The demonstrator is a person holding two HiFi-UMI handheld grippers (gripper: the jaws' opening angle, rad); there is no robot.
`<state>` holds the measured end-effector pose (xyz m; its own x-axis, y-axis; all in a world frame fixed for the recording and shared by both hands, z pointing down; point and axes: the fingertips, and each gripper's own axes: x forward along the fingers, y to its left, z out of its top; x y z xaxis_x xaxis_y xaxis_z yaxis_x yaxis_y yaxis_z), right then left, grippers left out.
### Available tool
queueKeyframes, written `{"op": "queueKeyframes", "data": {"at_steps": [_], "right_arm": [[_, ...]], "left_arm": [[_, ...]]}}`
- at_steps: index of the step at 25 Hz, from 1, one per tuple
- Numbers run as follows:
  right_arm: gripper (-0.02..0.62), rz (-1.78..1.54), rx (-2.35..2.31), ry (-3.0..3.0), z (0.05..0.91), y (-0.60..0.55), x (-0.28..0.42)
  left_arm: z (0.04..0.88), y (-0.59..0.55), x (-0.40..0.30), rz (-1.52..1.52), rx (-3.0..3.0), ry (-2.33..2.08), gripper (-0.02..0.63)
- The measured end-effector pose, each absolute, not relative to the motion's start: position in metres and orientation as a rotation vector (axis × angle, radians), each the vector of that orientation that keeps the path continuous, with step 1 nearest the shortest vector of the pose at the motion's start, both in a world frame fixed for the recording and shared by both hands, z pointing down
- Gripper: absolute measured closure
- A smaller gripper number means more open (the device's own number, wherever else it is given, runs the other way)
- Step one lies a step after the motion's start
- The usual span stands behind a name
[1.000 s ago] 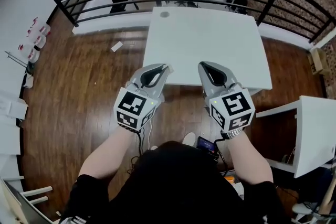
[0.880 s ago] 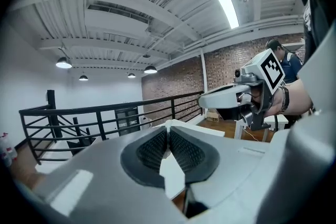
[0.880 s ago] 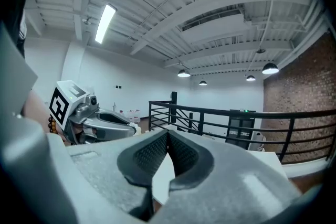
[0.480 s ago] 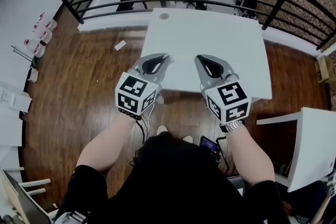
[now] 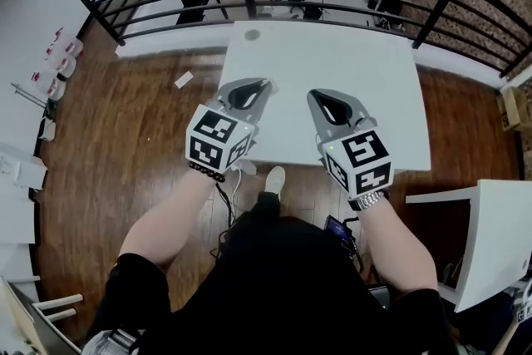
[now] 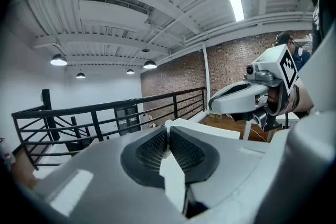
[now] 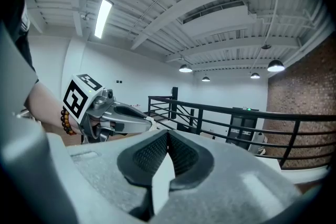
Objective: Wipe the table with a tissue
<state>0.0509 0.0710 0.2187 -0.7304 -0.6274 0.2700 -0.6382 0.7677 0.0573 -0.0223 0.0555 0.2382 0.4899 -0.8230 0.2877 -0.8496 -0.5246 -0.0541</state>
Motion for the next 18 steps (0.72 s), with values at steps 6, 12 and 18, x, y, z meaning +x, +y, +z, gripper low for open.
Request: {"op": "queueKeyframes", "data": {"at_steps": [6, 12, 18], "right_arm": [[0.604, 0.104, 0.986, -2.650, 0.236, 0.005, 0.037], [0.604, 0.165, 0.979, -2.613, 0.262, -0.058, 0.019], [0.603, 0.224, 0.984, -2.583, 0.284, -0.109, -0.002]], "left_arm": [[0.252, -0.020, -0.040, 0.451, 2.618, -1.440, 0.574], [0.278, -0.091, -0.057, 0.484, 2.599, -1.390, 0.574], [0.303, -0.151, -0.072, 0.534, 2.593, -1.328, 0.574]]}}
